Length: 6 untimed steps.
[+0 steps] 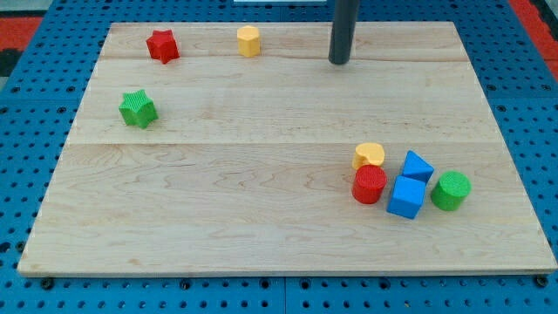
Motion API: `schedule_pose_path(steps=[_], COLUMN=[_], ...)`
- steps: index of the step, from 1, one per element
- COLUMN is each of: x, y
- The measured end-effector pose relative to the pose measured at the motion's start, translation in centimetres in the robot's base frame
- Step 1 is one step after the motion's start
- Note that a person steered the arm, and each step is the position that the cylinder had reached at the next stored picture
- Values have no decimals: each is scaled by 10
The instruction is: Push yellow hexagon to wards center
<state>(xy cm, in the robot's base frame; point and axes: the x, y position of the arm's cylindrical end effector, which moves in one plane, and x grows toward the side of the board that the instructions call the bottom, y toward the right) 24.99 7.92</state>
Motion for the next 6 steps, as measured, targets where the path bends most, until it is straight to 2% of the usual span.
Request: schedule_pose_path(steps=[1,2,3,4,5,6], x=[-51,-52,-2,0,-45,-15], y=[-64,-150,-188,-198,-206,-146])
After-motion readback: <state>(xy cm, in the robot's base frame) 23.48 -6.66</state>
